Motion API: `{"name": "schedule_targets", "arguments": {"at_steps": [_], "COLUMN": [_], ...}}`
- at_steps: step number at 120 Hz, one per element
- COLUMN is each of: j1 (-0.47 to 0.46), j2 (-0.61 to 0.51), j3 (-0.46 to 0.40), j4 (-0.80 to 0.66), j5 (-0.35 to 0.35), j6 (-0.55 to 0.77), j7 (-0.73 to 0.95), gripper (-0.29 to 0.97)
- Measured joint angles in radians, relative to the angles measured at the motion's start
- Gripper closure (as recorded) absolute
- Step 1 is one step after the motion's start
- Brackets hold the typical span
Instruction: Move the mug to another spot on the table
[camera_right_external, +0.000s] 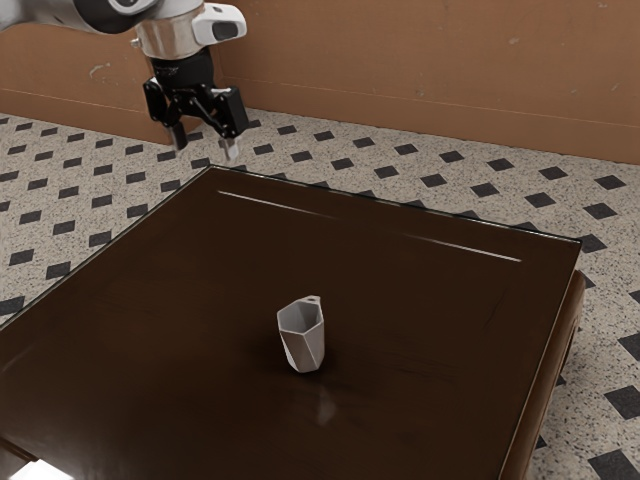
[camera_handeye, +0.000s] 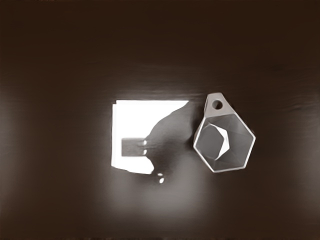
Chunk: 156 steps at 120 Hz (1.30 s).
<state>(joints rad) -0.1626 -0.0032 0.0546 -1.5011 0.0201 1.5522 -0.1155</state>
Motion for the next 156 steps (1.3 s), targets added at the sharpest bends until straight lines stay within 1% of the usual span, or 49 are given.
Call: {"name": "schedule_targets", "arguments": {"at_steps": [12,24,28,35,46,54,60,66,78,83,102,110,118,129,144,156], "j1": [0.002,0.049,0.077,0.130,0.171,0.160,0.130,0.092,0.025,0.013,0.094,0.096,0.095,0.094,0.094,0.094], "j2": [-0.004,-0.010,-0.012,-0.021,-0.033,-0.043,-0.043,-0.026,0.052,0.086,0.201,0.249,0.319,0.386,0.441,0.484], "j3": [-0.002,-0.046,-0.074,-0.127,-0.179,-0.200,-0.206,-0.207,-0.209,-0.209,-0.201,-0.199,-0.198,-0.197,-0.196,-0.196], "j4": [0.000,-0.002,-0.010,-0.075,-0.216,-0.298,-0.340,-0.353,-0.347,-0.342,-0.273,-0.241,-0.176,-0.135,-0.116,-0.062], "j5": [-0.002,-0.001,-0.001,-0.002,-0.014,-0.020,-0.025,-0.023,-0.021,-0.020,-0.016,-0.014,-0.011,-0.009,-0.008,0.006], "j6": [-0.006,-0.024,-0.024,0.005,0.088,0.149,0.190,0.224,0.282,0.308,0.364,0.380,0.388,0.395,0.405,0.409], "j7": [0.003,-0.009,-0.013,-0.022,-0.040,-0.052,-0.060,-0.068,-0.081,-0.085,-0.099,-0.103,-0.106,-0.110,-0.116,-0.119], "gripper": [0.00,0.00,0.00,0.00,0.00,0.00,0.00,0.00,0.00,0.00,0.00,0.00,0.00,0.00,0.00,0.00]}}
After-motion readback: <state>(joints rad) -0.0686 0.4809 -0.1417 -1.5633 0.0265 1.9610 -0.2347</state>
